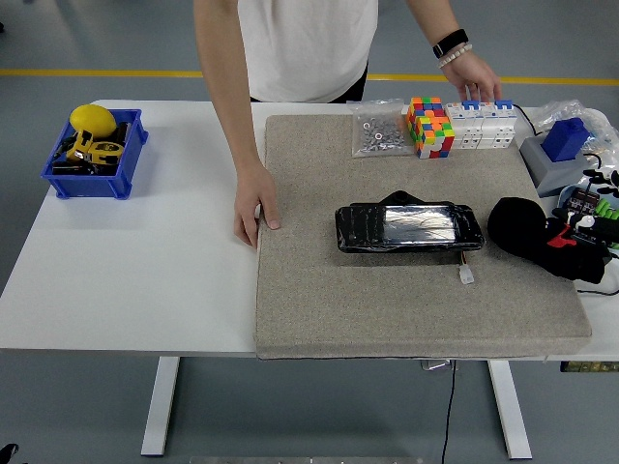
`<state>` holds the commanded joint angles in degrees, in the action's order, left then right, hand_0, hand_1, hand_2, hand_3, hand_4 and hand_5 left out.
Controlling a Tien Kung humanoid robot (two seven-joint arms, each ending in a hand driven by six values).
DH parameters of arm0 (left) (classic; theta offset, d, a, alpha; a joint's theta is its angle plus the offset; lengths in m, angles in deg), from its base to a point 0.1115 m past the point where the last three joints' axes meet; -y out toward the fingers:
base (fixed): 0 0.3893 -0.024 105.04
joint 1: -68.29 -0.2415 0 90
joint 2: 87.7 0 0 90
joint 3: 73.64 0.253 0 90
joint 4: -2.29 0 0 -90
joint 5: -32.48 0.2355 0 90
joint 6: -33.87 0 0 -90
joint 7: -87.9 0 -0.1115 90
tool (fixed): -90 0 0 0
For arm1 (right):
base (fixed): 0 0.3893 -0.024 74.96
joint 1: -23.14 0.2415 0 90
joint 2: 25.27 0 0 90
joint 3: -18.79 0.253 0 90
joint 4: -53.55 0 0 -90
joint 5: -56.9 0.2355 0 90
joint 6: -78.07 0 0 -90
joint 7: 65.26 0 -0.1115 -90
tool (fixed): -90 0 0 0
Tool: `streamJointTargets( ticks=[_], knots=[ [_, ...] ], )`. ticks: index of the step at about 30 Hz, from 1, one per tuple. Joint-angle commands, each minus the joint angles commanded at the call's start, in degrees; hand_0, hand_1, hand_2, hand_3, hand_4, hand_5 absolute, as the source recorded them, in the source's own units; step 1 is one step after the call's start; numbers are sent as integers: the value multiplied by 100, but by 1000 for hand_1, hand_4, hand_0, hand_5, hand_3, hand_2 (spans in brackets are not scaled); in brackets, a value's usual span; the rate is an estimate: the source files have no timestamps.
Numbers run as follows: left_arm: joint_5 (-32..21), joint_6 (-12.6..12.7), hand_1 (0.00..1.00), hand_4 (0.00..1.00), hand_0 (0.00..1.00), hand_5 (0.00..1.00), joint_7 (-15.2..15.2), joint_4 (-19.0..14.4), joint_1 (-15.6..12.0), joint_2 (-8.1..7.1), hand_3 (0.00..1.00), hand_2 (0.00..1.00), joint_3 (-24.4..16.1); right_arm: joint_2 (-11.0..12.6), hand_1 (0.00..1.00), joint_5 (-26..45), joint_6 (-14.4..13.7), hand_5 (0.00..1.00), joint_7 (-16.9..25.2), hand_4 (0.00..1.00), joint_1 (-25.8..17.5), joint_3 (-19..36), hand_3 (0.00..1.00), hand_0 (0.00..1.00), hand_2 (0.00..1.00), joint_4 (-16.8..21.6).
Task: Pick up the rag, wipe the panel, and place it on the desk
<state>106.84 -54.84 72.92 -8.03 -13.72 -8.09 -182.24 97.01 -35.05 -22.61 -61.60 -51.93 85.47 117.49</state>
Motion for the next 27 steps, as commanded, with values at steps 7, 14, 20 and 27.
streamJointTargets(
  ticks=[7,14,20,27],
  knots=[
    [25,15,729,670,684,624,-13,0,-19,1,604,731,-55,-89,809,103,-29,617,37,998,218,-452,869,862,844,-393],
    [-28,8,729,670,685,623,-6,0,-7,13,603,731,-20,-209,809,151,0,615,58,998,487,-893,869,862,843,-740],
    [-31,15,729,671,685,622,-13,0,-19,18,603,731,-34,-214,808,179,13,613,72,998,622,-1188,870,861,845,-856],
    [-101,12,729,670,685,623,-7,0,-2,43,604,731,19,-187,807,231,9,608,89,998,705,-1467,872,861,844,-966]
  ],
)
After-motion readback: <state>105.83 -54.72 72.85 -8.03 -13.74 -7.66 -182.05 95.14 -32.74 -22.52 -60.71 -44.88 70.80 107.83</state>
